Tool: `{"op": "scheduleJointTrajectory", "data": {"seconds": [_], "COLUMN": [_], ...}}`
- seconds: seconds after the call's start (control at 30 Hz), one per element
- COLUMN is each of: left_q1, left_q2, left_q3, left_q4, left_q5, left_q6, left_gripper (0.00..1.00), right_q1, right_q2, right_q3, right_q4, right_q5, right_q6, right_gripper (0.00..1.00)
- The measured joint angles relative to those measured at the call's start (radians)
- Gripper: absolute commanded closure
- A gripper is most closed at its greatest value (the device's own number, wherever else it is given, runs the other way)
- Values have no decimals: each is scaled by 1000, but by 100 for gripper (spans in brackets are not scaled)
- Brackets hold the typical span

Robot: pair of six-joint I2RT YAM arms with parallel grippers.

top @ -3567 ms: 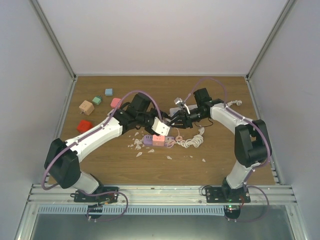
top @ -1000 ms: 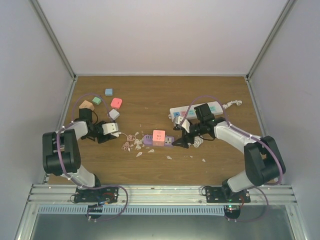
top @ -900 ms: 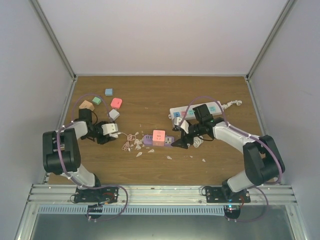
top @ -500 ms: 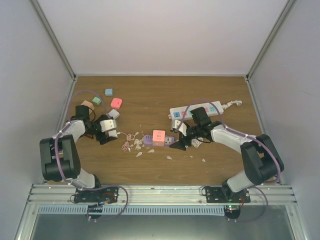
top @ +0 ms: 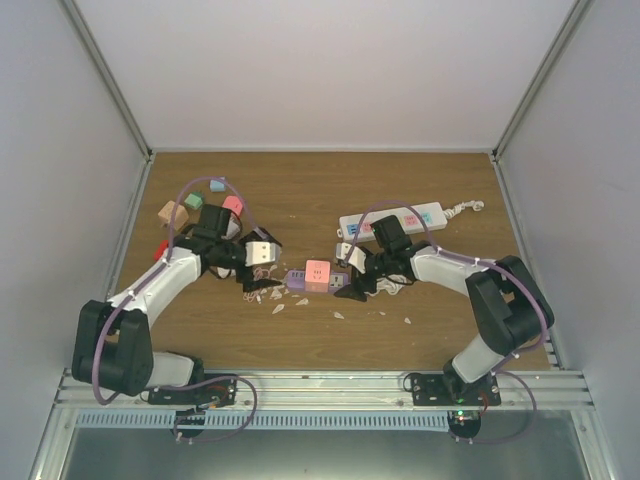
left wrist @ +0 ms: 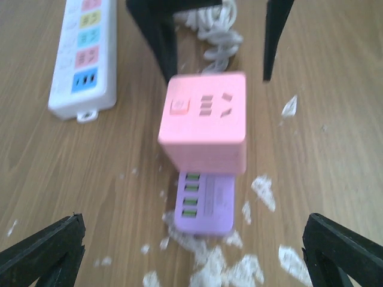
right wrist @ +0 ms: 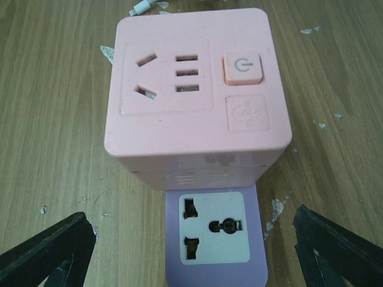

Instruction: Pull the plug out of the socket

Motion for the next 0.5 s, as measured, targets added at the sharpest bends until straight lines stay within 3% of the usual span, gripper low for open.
{"op": "scheduleJointTrajectory", "data": {"seconds": [0.23, 0.5], "left_q1": [-163, -258], "left_q2": [77, 195], "left_q3": [29, 53], "left_q4": [103, 186], "left_q5": [5, -4], "left_q6": [-136, -211], "left_gripper": [1, 1], "right_q1": [3, 3], "right_q2": [-4, -11], "right_q3": [0, 1], "right_q4": [-2, -4], "right_q5": [26, 81], "right_q6": [0, 0], "right_gripper": [8, 8]}}
